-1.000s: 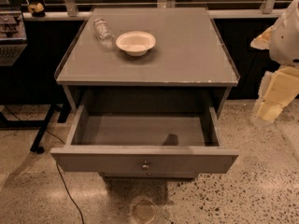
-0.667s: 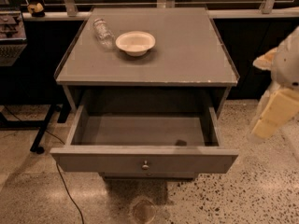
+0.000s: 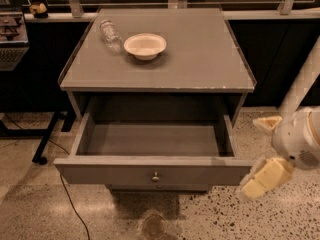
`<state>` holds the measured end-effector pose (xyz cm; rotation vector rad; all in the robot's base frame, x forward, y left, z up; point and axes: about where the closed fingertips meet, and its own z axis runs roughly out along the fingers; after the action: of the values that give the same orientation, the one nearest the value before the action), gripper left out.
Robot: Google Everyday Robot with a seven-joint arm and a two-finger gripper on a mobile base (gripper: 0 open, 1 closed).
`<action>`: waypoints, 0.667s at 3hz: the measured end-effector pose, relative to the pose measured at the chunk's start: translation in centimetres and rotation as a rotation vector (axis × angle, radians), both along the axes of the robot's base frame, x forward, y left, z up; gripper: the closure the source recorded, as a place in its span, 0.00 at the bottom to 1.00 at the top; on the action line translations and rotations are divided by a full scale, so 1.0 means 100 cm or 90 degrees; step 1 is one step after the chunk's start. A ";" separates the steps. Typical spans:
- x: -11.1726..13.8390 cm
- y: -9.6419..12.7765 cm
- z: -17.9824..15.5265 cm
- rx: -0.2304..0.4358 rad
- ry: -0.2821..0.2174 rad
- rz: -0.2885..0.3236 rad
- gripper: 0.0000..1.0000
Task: Close top drawer
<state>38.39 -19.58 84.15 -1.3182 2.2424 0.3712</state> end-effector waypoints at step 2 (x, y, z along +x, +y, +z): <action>-0.003 0.005 -0.003 0.017 0.003 -0.006 0.42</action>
Offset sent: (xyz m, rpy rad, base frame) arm -0.0037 0.0051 -0.0037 0.0331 0.0062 -0.0125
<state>38.07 -19.12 83.89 -1.2936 2.2392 0.3995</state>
